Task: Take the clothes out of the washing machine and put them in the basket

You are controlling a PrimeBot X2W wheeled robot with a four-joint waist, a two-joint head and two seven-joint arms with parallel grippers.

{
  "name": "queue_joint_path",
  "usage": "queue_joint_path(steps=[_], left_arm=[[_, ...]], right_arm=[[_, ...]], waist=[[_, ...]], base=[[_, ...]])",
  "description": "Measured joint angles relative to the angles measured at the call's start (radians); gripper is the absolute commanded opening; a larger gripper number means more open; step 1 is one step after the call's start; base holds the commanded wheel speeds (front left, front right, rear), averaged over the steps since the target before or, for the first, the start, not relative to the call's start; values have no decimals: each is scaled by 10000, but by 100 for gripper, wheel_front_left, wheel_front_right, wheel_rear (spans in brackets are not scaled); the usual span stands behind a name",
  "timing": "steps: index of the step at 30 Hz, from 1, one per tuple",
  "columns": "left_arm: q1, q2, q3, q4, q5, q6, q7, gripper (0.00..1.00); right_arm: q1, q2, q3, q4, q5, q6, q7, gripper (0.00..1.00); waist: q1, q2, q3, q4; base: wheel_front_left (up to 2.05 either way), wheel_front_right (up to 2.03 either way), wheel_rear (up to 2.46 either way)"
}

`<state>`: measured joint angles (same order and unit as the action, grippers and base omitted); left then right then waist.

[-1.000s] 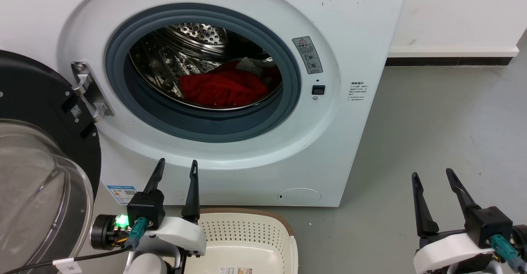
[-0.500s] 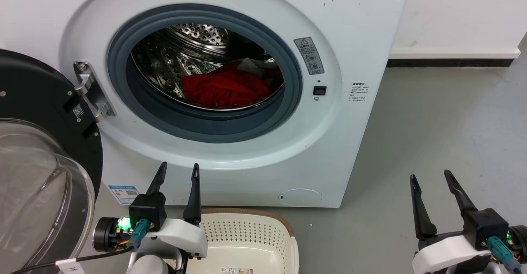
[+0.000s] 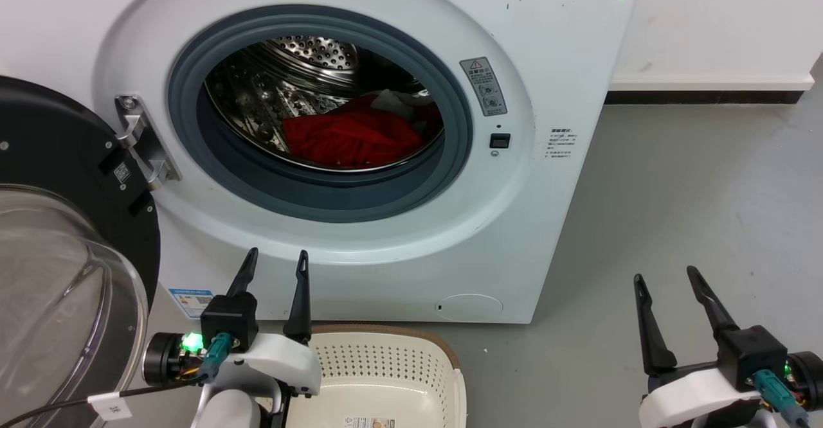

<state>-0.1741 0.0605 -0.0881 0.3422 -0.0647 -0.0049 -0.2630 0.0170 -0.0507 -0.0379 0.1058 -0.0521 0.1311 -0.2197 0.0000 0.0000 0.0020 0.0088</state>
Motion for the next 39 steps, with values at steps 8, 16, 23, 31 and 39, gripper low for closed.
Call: queue_joint_path(steps=[8, 16, 23, 31, 39], left_arm=[[-929, 270, 270, 1152, -23, -40, -2, 100], [-2578, 830, 679, 2568, -192, 48, -2, 100], [-4435, 1586, 930, 3647, -249, 58, 36, 100], [-6735, 2608, 999, 4667, -146, 50, 422, 100], [-8822, 3695, 554, 5227, 451, -69, 1356, 100]], right_arm=[[-223, 0, 397, -69, 96, 0, 4, 100], [-616, -4, 656, -171, 268, 0, -79, 100], [-1294, -12, 825, -182, 654, 0, -267, 100], [-2024, -12, 1170, -81, 1350, 0, -410, 100], [-2469, -10, 1509, -119, 1954, 0, -435, 100]], waist=[[0, 0, 272, -540], [0, 1, 1302, -1220], [2, 0, 2721, -1794], [2, 0, 4486, -2496], [3, 0, 5926, -3286]], base=[[0, 0, 0], [0, 0, 0], [0, 0, 0], [0, 0, 0], [0, 0, 0]])
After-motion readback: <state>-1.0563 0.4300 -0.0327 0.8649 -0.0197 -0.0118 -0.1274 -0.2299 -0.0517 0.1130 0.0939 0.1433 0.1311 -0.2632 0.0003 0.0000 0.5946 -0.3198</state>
